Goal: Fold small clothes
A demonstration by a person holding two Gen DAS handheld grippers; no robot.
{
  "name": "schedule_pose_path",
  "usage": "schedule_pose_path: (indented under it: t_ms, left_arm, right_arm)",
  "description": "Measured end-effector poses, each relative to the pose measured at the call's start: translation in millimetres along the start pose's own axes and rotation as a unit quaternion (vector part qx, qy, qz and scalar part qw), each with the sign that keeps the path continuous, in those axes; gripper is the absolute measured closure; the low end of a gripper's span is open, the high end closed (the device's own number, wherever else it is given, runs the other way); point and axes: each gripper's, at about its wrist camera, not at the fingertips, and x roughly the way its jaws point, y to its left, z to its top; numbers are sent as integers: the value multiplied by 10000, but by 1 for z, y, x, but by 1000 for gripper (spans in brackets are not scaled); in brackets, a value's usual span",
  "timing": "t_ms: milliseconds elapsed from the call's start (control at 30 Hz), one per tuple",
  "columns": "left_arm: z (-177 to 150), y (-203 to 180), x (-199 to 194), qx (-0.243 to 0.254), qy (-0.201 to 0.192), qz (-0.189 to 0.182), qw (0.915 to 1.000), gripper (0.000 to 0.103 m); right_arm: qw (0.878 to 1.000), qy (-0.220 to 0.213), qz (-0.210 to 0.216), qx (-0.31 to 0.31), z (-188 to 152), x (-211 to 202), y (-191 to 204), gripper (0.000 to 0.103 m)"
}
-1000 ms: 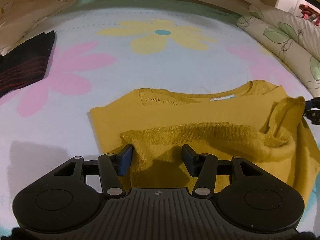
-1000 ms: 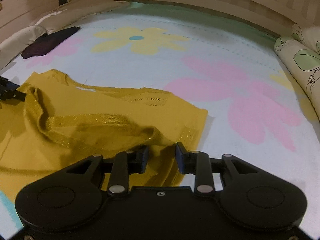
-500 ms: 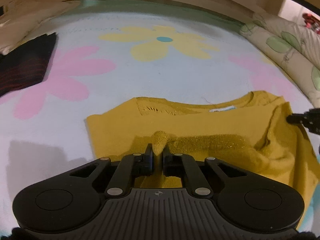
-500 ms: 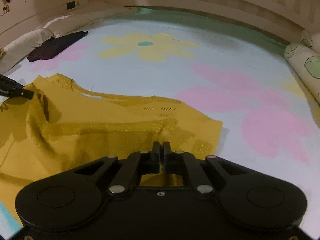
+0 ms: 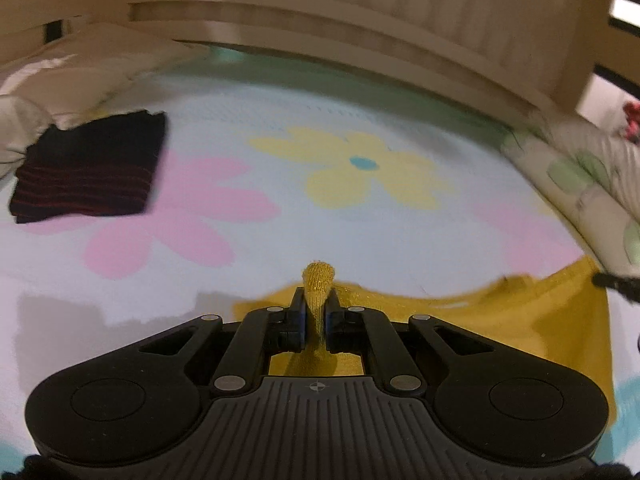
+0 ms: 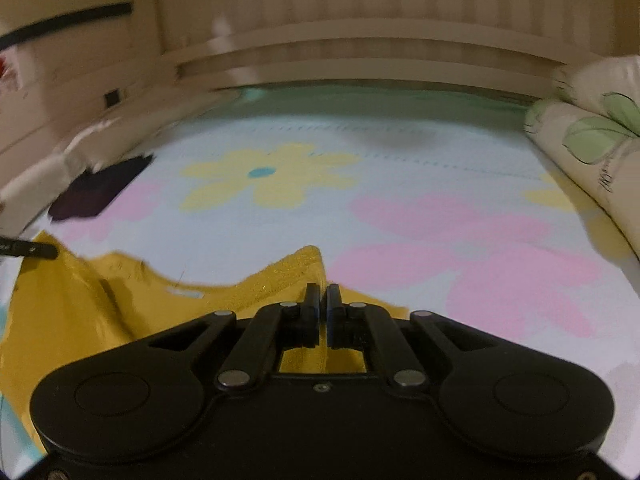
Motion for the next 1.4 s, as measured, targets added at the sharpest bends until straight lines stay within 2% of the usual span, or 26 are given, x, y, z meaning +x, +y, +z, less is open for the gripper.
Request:
schedule_pose_path:
  t_ms: [133, 233, 367, 467, 533, 567, 600, 667, 800, 867, 1033, 1200, 1400]
  left_arm:
    - [6, 11, 14, -199, 41, 131, 9997, 95]
    - [7, 10, 33, -39, 206, 300, 9993, 95]
    - [6, 10, 54, -67, 401, 364, 9985, 95]
    - [5, 9, 65, 46, 545, 479, 9974, 90]
    - [3, 12, 72, 72, 705, 669, 9952, 77]
    - [1, 14, 74, 74, 749, 784, 9941, 76]
    - [0, 16, 73, 66, 753, 841, 9936, 75]
    - [0, 22, 70, 36, 748, 965, 9925, 66]
    - [3, 38, 54, -315, 713, 1248, 9891, 65]
    - [7, 41, 44, -369, 742, 1289, 9882, 65]
    - [6, 26, 10, 47, 749, 909, 9930, 65]
    - [-17, -3, -9, 340, 987, 456, 9935, 64]
    - [-50, -23, -11, 558, 1402, 432, 9876, 64]
  right_arm:
    - [9995, -6, -299, 117, 2, 9, -3, 95]
    - [9987, 130, -485, 123, 1, 24, -3, 95]
    - [9967, 435, -668, 119, -4, 45, -3, 95]
    - [9945, 676, -765, 215, -8, 56, -7, 95]
    - [9932, 807, -809, 209, -11, 61, -8, 94]
    - [9924, 882, -840, 186, -12, 63, -8, 93]
    - [9913, 961, -882, 176, -13, 66, -8, 90]
    - [9897, 1018, -980, 240, -14, 66, -9, 74]
    - [9858, 1113, -1140, 528, -12, 62, -16, 51]
    - [9847, 1071, -1244, 579, -11, 57, -18, 50]
    - [9871, 971, -1064, 696, -2, 38, -19, 49]
    - [9891, 1066, -574, 837, 3, 17, -7, 47]
    - [9842, 1526, -304, 840, -20, -2, 15, 46]
